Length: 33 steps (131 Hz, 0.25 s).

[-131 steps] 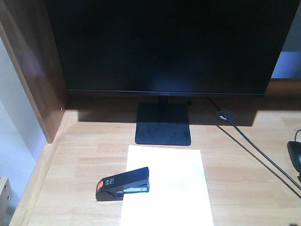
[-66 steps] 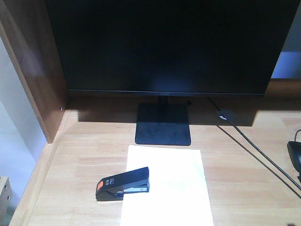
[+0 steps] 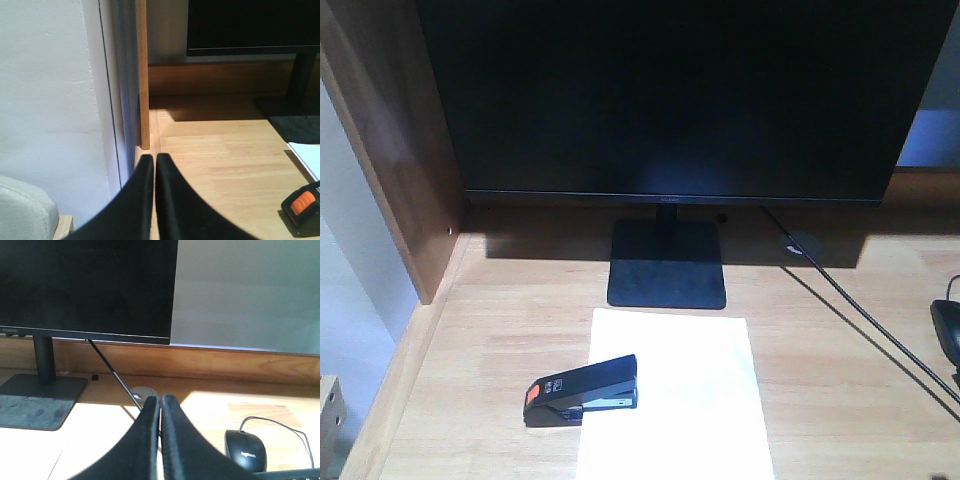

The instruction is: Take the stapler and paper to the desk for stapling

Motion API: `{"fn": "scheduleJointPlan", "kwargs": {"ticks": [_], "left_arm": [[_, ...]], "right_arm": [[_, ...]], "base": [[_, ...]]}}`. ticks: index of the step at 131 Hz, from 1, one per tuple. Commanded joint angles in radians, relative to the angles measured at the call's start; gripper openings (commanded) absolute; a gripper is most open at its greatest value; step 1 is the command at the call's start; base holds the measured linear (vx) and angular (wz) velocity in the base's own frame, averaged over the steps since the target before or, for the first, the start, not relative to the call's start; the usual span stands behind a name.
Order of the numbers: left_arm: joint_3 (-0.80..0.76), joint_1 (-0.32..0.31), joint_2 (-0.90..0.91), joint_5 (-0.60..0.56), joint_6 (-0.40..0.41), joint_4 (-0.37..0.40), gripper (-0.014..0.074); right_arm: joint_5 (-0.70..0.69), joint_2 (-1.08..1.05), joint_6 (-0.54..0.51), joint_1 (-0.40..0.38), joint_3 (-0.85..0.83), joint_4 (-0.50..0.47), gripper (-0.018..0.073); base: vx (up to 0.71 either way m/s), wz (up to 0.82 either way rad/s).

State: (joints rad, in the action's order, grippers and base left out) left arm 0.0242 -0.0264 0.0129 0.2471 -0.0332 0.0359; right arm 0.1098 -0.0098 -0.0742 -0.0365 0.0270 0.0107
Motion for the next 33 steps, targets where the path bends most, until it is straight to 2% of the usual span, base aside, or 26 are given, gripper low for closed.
{"fn": "scheduleJointPlan", "kwargs": {"ticks": [1, 33], "left_arm": [[0.011, 0.000, 0.015, -0.073, 0.009, 0.009, -0.0006], [0.011, 0.000, 0.015, -0.073, 0.009, 0.009, -0.0006]], "right_arm": [[-0.079, -0.011, -0.011, 0.001, 0.005, 0.003, -0.0010], [-0.079, -0.011, -0.011, 0.001, 0.005, 0.003, -0.0010]], "base": [[0.00, 0.00], [0.00, 0.00]]}}
